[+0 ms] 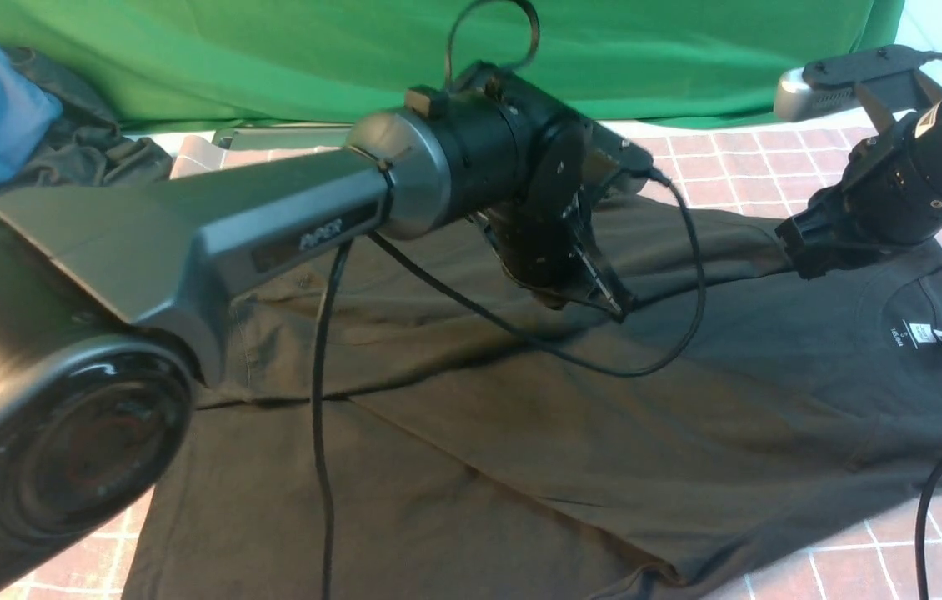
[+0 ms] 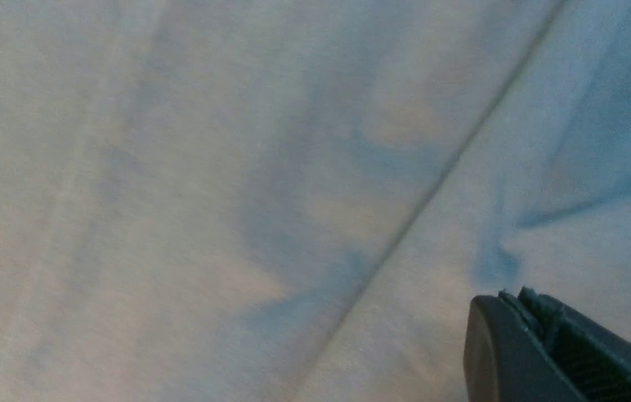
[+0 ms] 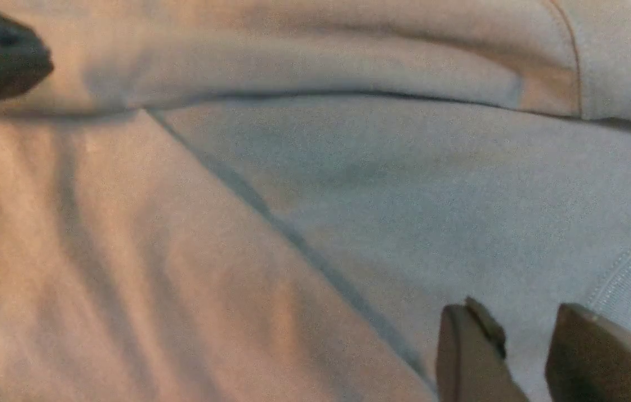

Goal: Fold a long-sleeved shirt over a pink coffee tablecloth.
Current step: 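Grasp the near edge of the shirt at its hem and shoulder corners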

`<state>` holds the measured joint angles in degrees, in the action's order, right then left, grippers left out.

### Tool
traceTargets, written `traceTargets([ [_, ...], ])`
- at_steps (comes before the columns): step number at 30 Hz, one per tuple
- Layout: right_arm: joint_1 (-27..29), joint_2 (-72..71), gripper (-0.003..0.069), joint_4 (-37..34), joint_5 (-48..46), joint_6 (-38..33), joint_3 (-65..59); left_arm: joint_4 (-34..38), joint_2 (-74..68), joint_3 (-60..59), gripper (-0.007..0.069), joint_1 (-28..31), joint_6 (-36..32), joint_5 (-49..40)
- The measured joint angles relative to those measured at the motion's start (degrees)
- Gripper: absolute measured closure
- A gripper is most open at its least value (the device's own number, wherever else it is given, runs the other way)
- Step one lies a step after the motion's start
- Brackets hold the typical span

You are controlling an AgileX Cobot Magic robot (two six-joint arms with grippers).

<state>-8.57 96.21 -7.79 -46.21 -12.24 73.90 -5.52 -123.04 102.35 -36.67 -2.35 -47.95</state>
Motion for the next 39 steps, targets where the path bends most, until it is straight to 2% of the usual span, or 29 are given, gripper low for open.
traceTargets([
  [8,0.0,0.0,0.0411,0.0,0.0,0.0,0.0,2.4,0.4,0.0,0.0613,0.0,-0.3,-6.8],
  [13,0.7,-0.1,0.0416,0.0,-1.5,-0.1,0.0,2.4,1.1,0.0,0.0613,0.1,3.9,-13.1],
  [15,1.5,-0.3,0.0436,0.0,-2.6,-0.1,0.0,2.6,2.0,0.0,0.0613,0.6,6.6,-15.3],
  [18,4.9,-2.5,0.0557,0.1,-6.1,-1.4,0.0,5.2,6.8,-0.5,0.0613,2.3,9.5,-19.6],
  [21,7.3,-4.9,0.0618,0.0,-9.2,-2.1,0.0,6.4,11.8,-3.1,0.0613,3.0,11.0,-20.0],
  [27,10.4,-10.0,0.0624,-0.2,-18.0,-3.6,0.0,3.6,26.8,-20.8,0.0613,3.6,20.3,-18.9],
  [29,10.4,-11.1,0.0624,-2.0,-20.2,-4.8,0.0,3.3,31.9,-30.1,0.0613,3.7,24.6,-18.1],
  [30,10.4,-11.2,0.0624,-2.2,-20.3,-4.8,0.0,3.4,32.9,-30.9,0.0613,3.7,25.0,-17.9],
  [34,10.4,-12.6,0.0624,-8.4,-21.8,-7.0,-0.4,5.5,42.5,-47.6,0.0612,4.6,32.1,-16.0],
  [37,10.4,-13.3,0.0624,-10.9,-22.7,-8.3,-1.5,8.2,47.3,-56.1,0.0612,7.5,34.4,-14.6],
  [39,10.4,-14.2,0.0624,-11.7,-23.1,-8.9,-3.2,10.3,50.9,-62.6,0.0612,12.2,35.0,-13.0],
])
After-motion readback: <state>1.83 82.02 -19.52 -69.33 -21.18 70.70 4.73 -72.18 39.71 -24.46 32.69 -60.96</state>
